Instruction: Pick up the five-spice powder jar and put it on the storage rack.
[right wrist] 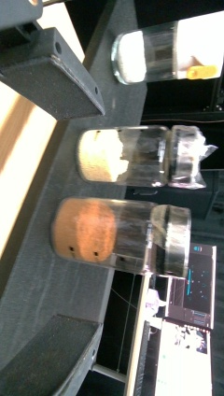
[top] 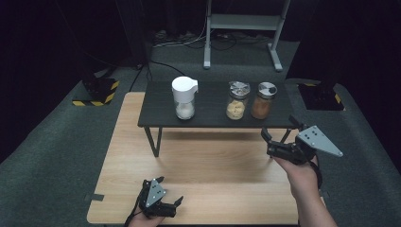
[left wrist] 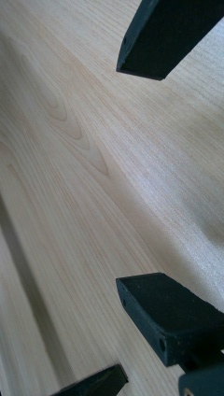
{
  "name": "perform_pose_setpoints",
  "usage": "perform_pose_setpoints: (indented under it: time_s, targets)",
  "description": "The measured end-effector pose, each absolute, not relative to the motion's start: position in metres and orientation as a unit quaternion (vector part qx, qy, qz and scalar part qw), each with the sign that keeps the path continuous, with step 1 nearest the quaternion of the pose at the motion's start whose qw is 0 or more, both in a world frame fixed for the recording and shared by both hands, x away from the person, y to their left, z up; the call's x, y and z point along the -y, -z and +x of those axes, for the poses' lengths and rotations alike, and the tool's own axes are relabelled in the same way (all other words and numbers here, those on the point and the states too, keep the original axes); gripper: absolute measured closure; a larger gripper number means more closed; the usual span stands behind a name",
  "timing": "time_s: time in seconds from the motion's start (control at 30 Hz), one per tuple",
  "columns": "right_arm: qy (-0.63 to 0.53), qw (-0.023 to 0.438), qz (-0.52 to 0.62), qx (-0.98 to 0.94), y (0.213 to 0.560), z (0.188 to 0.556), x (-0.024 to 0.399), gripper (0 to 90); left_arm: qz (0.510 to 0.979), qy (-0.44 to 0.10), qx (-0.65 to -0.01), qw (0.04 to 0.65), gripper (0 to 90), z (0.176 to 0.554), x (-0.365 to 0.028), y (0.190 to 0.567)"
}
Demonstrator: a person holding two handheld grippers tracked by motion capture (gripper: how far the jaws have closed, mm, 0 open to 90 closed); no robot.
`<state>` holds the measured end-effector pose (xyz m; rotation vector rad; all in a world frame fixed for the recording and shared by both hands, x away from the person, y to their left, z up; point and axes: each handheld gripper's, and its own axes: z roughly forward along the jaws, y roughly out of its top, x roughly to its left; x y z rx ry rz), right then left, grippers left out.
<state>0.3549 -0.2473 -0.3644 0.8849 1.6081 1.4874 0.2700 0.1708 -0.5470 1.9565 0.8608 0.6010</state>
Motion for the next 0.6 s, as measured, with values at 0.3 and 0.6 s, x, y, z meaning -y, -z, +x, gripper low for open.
perform_pose_setpoints:
  time_s: [0.3, 0.6]
  targets:
    - [-0.576, 0.373, 0.349, -0.638, 0.381, 0.348, 0.245, 0.0, 0.79, -0.243, -0.346, 0.445, 0.9, 0.27, -0.171, 0.547]
    - [-0.563, 0.371, 0.351, -0.65, 0.393, 0.346, 0.244, 0.0, 0.79, -0.241, -0.346, 0.445, 1.0, 0.27, -0.171, 0.547]
